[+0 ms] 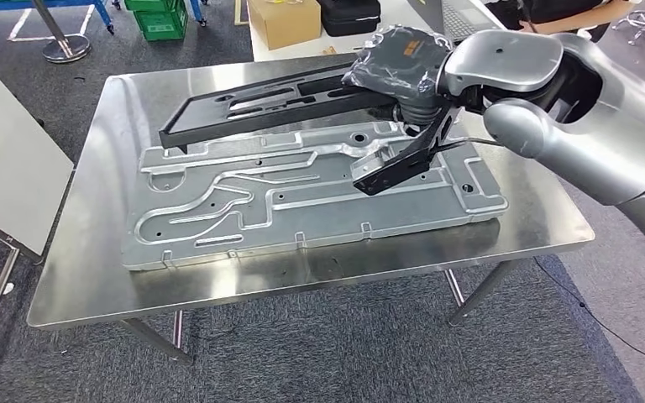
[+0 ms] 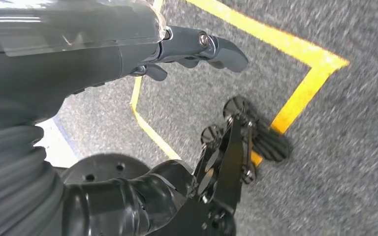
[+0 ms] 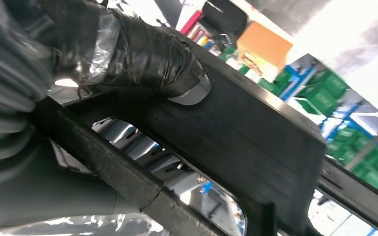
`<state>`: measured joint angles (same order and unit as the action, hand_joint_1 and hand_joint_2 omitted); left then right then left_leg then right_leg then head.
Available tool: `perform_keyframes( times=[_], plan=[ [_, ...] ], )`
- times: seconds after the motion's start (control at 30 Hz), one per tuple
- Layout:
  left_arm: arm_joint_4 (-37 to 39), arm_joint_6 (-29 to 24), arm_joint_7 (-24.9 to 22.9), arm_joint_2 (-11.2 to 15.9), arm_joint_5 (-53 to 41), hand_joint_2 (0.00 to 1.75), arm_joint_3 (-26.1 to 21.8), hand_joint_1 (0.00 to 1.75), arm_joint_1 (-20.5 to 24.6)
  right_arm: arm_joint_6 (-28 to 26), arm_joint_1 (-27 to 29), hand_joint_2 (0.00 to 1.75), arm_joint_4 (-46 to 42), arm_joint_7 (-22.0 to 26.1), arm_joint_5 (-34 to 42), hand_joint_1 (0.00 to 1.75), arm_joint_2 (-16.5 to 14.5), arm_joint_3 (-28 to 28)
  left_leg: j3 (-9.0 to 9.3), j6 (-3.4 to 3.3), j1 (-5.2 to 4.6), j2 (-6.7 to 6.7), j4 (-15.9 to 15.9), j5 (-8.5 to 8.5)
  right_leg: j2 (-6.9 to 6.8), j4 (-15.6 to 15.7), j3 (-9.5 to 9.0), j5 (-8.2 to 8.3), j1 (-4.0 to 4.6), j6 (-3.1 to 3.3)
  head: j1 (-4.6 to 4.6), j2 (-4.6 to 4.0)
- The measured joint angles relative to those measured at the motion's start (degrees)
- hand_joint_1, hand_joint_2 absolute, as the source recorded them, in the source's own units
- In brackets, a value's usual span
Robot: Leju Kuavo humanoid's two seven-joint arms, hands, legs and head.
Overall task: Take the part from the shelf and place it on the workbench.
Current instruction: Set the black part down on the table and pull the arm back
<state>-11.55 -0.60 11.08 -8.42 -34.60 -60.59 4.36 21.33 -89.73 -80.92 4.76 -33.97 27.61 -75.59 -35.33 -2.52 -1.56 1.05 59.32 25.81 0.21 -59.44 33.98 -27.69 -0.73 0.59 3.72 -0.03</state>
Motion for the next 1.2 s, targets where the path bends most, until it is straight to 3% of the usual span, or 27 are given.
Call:
perform_keyframes(
  times=[0.07,0.13,0.2,0.23,0.27,0.3,0.33,0.37,0.4,0.47,0.53,0.57,0.6,0.67,0.7,0.73,0.77,0.83,0.87,0.9,0.93,1.0,1.07,1.17,1.2],
  plan=[
    [-0.07,-0.07,-0.14,-0.02,0.0,1.75,-0.04,0.0,0.02,-0.09,-0.07,1.75,0.03,0.0,0.1,1.75,0.1,0.06,-1.08,0.92,0.21,-0.22,2.9,1.05,-0.18,1.04,-1.77,-0.03,-0.76,0.2,-0.32,0.01],
    [-0.08,-0.16,-0.21,-0.07,0.0,1.75,-0.07,0.0,-0.05,-0.14,-0.09,1.75,0.08,0.0,0.14,1.75,0.13,0.02,-5.2,2.0,1.15,-0.41,9.62,2.83,-0.38,1.58,-3.38,-0.8,-1.27,-0.05,-0.61,0.01],
    [-0.08,-0.26,-0.26,-0.06,0.0,1.75,-0.1,0.0,-0.18,-0.14,0.07,1.75,0.12,0.01,0.14,1.75,0.14,-0.12,-9.54,3.03,2.2,-0.63,14.4,2.52,-0.37,1.75,-4.99,-2.1,-1.96,-0.72,-0.62,0.0],
    [-0.08,-0.3,-0.27,-0.06,0.0,1.75,-0.12,0.0,-0.29,-0.13,0.15,1.75,0.13,0.02,0.14,1.75,0.15,-0.18,-10.37,3.51,2.66,-0.71,13.8,0.66,-0.32,1.77,-5.89,-2.88,-2.39,-1.15,-0.62,0.0],
    [-0.08,-0.33,-0.28,-0.06,0.0,1.75,-0.14,0.0,-0.41,-0.14,0.22,1.75,0.14,0.02,0.14,1.75,0.15,-0.22,-10.07,4.0,3.09,-0.82,10.93,-2.28,-0.26,1.78,-6.9,-3.73,-2.87,-1.64,-0.63,0.0],
    [-0.07,-0.34,-0.29,-0.07,0.0,1.75,-0.15,0.0,-0.56,-0.14,0.25,1.75,0.15,0.02,0.15,1.75,0.15,-0.25,-9.02,4.58,3.46,-0.98,6.84,-5.36,-0.25,1.83,-7.99,-4.67,-3.35,-2.21,-0.61,0.0],
    [-0.02,-0.34,-0.31,-0.16,0.0,1.75,-0.16,0.0,-0.69,-0.15,0.28,1.75,0.16,0.02,0.15,1.75,0.15,-0.28,-7.72,5.03,3.5,-1.13,3.64,-7.33,-0.18,2.11,-8.85,-5.49,-3.58,-2.87,-0.77,0.0],
    [0.02,-0.37,-0.36,-0.19,-0.01,1.75,-0.17,0.0,-0.74,-0.17,0.33,1.75,0.2,0.02,0.16,1.75,0.18,-0.33,-6.52,5.07,3.43,-1.28,1.11,-8.06,-0.1,2.58,-9.67,-6.09,-3.66,-3.52,-0.92,0.0],
    [0.07,-0.5,-0.5,-0.21,-0.01,1.75,-0.19,0.0,-0.71,-0.19,0.38,1.75,0.24,0.02,0.16,1.75,0.2,-0.39,-5.72,4.79,3.24,-1.41,0.24,-7.7,-0.01,3.14,-10.3,-6.38,-3.62,-4.12,-1.07,0.0],
    [0.09,-0.83,-0.95,-0.1,-0.02,1.75,-0.25,0.0,-0.4,-0.27,0.31,1.75,0.25,0.08,0.2,1.75,0.3,-0.31,-4.87,3.31,2.93,-1.5,0.32,-5.84,0.21,4.43,-11.8,-6.4,-3.51,-5.04,-1.22,0.0],
    [-0.02,-1.11,-1.41,0.01,-0.03,1.75,-0.32,0.0,-0.15,-0.4,0.07,1.75,0.15,0.16,0.31,1.75,0.42,0.02,-3.67,1.93,2.9,-1.32,0.19,-4.51,0.12,3.93,-12.82,-7.14,-3.66,-5.36,-1.01,0.0],
    [-0.07,-1.25,-1.62,0.04,-0.04,1.75,-0.36,0.0,-0.03,-0.5,-0.08,1.75,0.11,0.19,0.39,1.75,0.46,0.13,-2.89,1.32,2.82,-1.17,-0.08,-3.95,0.01,1.56,-11.77,-8.09,-3.56,-5.17,-0.94,0.01],
    [-0.11,-1.41,-1.83,0.03,-0.07,1.75,-0.39,0.0,0.0,-0.57,-0.15,1.75,0.11,0.22,0.48,1.75,0.58,0.11,-2.22,0.83,2.7,-1.03,-0.45,-3.5,-0.11,-2.36,-9.52,-9.32,-3.21,-4.8,-0.84,0.01],
    [-0.11,-1.64,-2.14,0.0,-0.1,1.75,-0.45,0.0,0.04,-0.64,0.0,1.75,0.12,0.26,0.61,1.75,0.74,-0.26,-1.26,0.09,2.15,-0.75,-0.78,-2.73,-0.17,-11.87,-2.4,-11.18,-2.07,-3.89,-0.88,0.01],
    [-0.12,-1.67,-2.19,0.01,-0.11,1.75,-0.48,0.0,0.0,-0.63,0.23,1.75,0.14,0.28,0.66,1.75,0.81,-0.49,-0.76,-0.24,1.77,-0.52,-0.86,-2.31,-0.17,-14.81,0.73,-10.77,-1.48,-3.37,-0.88,0.01],
    [-0.12,-1.65,-2.19,0.01,-0.14,1.75,-0.5,0.0,-0.06,-0.62,0.44,1.75,0.16,0.28,0.71,1.75,0.86,-0.69,-0.16,-0.51,1.29,-0.26,-0.91,-1.85,-0.16,-15.55,2.93,-9.01,-0.88,-2.66,-0.89,0.0],
    [-0.11,-1.63,-2.15,0.0,-0.16,1.75,-0.54,0.0,-0.17,-0.61,0.58,1.75,0.2,0.28,0.79,1.75,0.9,-0.81,0.49,-0.76,0.77,0.0,-0.94,-1.38,-0.14,-13.91,4.01,-5.96,-0.25,-1.7,-0.89,0.0],
    [-0.05,-1.52,-2.0,-0.25,-0.2,1.75,-0.6,0.0,-0.43,-0.59,0.69,1.75,0.25,0.28,1.02,1.75,0.93,-0.93,1.73,-1.16,-0.18,0.37,-0.99,-0.49,-0.07,-7.13,4.03,0.91,1.24,0.86,-1.04,-0.01],
    [0.01,-1.46,-1.86,-0.41,-0.2,1.75,-0.62,0.0,-0.56,-0.55,0.72,1.75,0.26,0.3,1.14,1.75,0.95,-1.0,2.11,-1.23,-0.44,0.53,-1.0,-0.13,-0.07,-4.24,3.5,3.05,1.78,1.89,-1.2,0.0],
    [0.06,-1.41,-1.7,-0.54,-0.2,1.75,-0.65,0.0,-0.62,-0.51,0.75,1.75,0.26,0.34,1.21,1.75,0.96,-1.07,2.31,-1.2,-0.51,0.62,-1.01,0.12,-0.09,-2.3,2.93,3.81,2.2,2.57,-1.35,0.0],
    [0.1,-1.38,-1.58,-0.63,-0.22,1.75,-0.69,0.0,-0.62,-0.48,0.7,1.75,0.27,0.39,1.25,1.75,0.96,-1.13,2.32,-1.08,-0.49,0.66,-1.06,0.27,-0.13,-1.39,2.39,3.43,2.38,2.88,-1.51,0.01],
    [0.07,-1.28,-1.23,-0.37,-0.29,1.75,-0.78,0.0,-0.48,-0.48,0.49,1.75,0.27,0.48,1.27,1.75,0.94,-1.1,2.37,-0.78,-0.44,0.53,-1.2,0.57,-0.22,0.58,1.16,2.85,2.04,2.69,-1.53,0.01],
    [0.01,-0.88,-0.67,-0.21,-0.42,1.75,-0.83,0.0,-0.35,-0.55,0.29,1.75,0.27,0.45,1.27,1.75,0.91,-0.98,1.79,-0.03,-0.45,0.22,0.55,1.78,-0.37,2.11,-0.08,2.86,1.19,2.4,-1.63,0.01],
    [-0.01,-0.25,0.25,-0.17,-0.62,1.75,-0.84,0.0,-0.14,-0.6,0.06,1.75,0.27,0.28,1.27,1.75,0.9,-0.93,-3.2,1.76,0.88,-0.13,10.33,5.64,-0.48,2.87,-1.33,2.62,0.34,1.9,-1.73,0.01],
    [-0.01,-0.12,0.49,-0.15,-0.69,1.75,-0.86,0.0,-0.13,-0.6,0.05,1.75,0.27,0.2,1.29,1.75,0.91,-0.93,-4.96,2.33,1.48,-0.26,13.09,6.09,-0.43,2.81,-1.6,2.37,0.04,1.57,-1.73,0.01]
  ],
)
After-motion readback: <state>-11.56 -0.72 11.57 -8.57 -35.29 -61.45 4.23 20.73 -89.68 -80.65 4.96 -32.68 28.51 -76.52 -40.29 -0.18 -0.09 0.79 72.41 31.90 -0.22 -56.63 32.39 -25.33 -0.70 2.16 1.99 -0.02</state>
